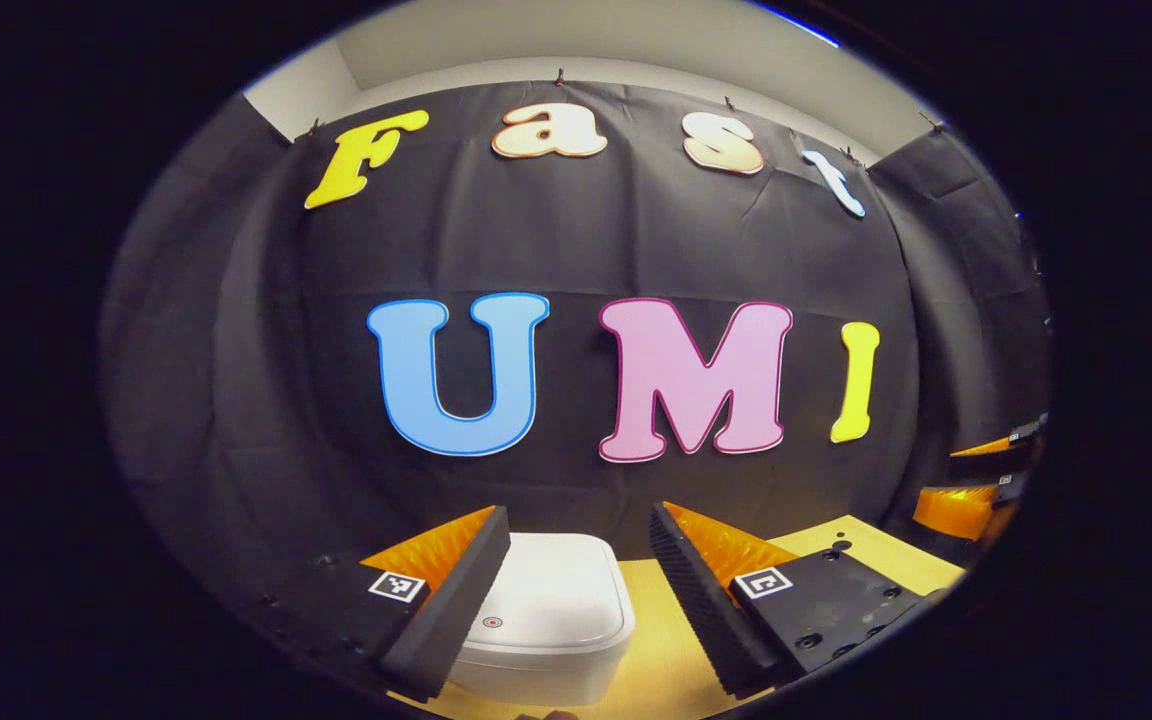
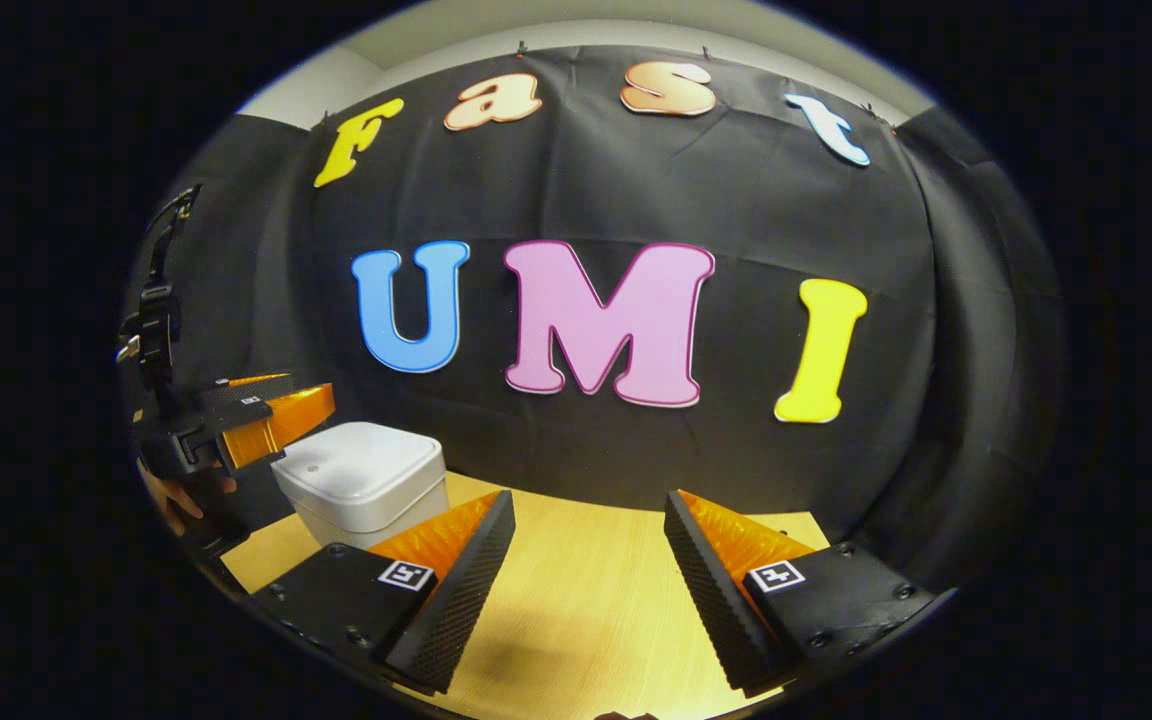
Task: Press the lid of the desktop garbage bin to open it, pick up the crumpled paper on the desktop and throw it into the bin, then pick up the pop can on the desktop and drop it into the bin, and finally close the garbage bin lid.
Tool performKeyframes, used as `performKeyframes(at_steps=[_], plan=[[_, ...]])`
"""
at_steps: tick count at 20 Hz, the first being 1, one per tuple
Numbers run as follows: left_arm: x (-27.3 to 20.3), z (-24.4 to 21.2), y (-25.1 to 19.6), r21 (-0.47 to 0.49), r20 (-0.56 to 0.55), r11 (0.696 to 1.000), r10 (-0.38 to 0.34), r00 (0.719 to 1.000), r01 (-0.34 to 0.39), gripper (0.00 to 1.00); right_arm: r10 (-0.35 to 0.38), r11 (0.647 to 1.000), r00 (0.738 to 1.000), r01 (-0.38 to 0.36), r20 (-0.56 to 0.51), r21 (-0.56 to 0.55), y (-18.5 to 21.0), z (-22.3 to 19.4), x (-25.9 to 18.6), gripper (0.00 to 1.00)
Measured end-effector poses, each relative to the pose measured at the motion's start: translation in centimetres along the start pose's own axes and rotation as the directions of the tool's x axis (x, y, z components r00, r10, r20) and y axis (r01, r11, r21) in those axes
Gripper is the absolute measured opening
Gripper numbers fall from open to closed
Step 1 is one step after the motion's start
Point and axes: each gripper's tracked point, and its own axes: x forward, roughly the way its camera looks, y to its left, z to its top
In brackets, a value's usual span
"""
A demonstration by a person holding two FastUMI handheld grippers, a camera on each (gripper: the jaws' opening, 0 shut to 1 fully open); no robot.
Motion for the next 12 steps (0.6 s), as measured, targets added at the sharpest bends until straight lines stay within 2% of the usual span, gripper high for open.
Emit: performKeyframes(at_steps=[3,6,10,12], plan=[[-1.6,2.6,-2.8,-0.052,0.031,0.998,-0.016,0.999,0.018,0.97,0.038,0.998,0.998,-0.035,0.048,-0.049,0.3,2.1,-0.6,0.98],[-3.5,5.2,-3.9,-0.061,0.075,0.998,0.023,0.997,-0.019,0.97,0.094,0.994,0.991,-0.089,0.097,-0.055,1.1,3.8,-1.6,0.98],[-6.9,6.7,-5.8,-0.068,0.126,0.996,0.066,0.99,-0.058,0.96,0.08,0.996,0.983,-0.083,0.166,0.013,1.7,5.0,-5.2,0.98],[-8.7,6.1,-7.3,-0.097,0.117,0.995,0.044,0.992,-0.033,0.96,0.082,0.996,0.971,-0.089,0.224,0.02,2.5,5.7,-6.9,0.98]])
